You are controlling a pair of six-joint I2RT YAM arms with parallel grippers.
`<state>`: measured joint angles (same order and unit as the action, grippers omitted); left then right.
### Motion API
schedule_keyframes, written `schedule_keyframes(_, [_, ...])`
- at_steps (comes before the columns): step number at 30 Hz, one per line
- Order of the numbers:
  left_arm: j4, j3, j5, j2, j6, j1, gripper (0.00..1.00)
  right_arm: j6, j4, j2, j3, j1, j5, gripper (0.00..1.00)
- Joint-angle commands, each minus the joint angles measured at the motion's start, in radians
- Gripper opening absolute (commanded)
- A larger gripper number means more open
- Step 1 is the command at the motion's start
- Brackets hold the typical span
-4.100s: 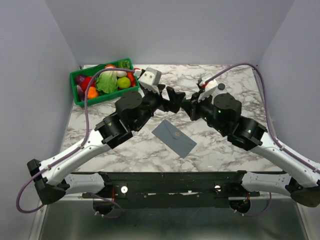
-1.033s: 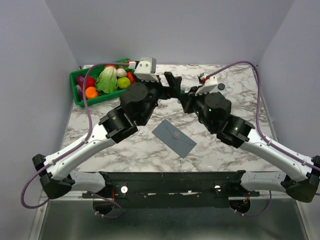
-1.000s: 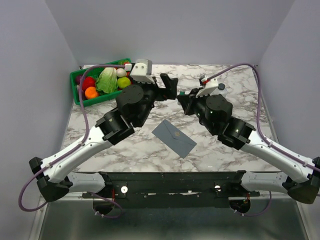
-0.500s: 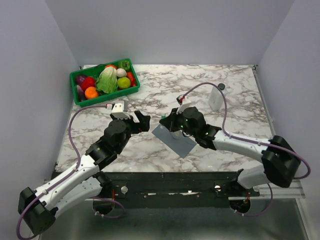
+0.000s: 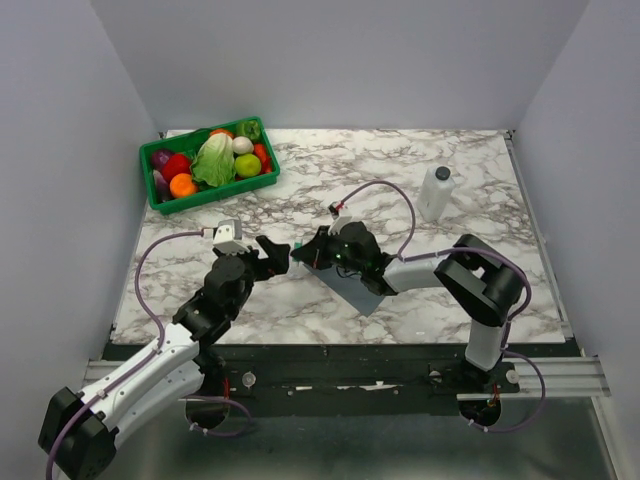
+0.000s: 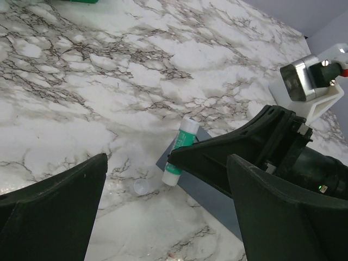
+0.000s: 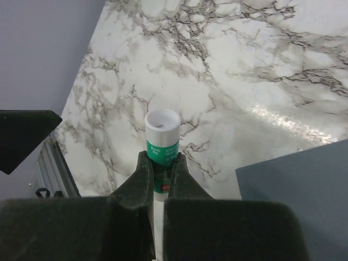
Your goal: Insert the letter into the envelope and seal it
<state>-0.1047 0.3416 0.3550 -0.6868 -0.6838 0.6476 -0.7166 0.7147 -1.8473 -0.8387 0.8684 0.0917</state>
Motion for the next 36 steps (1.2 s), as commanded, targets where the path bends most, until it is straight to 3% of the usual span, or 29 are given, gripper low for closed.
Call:
schedule_keyframes(1, [-0.029, -0.012, -0.014, 0.024, -0.005, -0.019, 0.99, -0.06, 0.126, -0.042, -0.033, -0.005, 0.059, 0.01])
schedule_keyframes(36, [-0.072, -0.041, -0.036, 0.006, 0.029, -0.055, 0.99, -0.01, 0.109, -0.174, -0.076, -0.005, 0.111, 0.01])
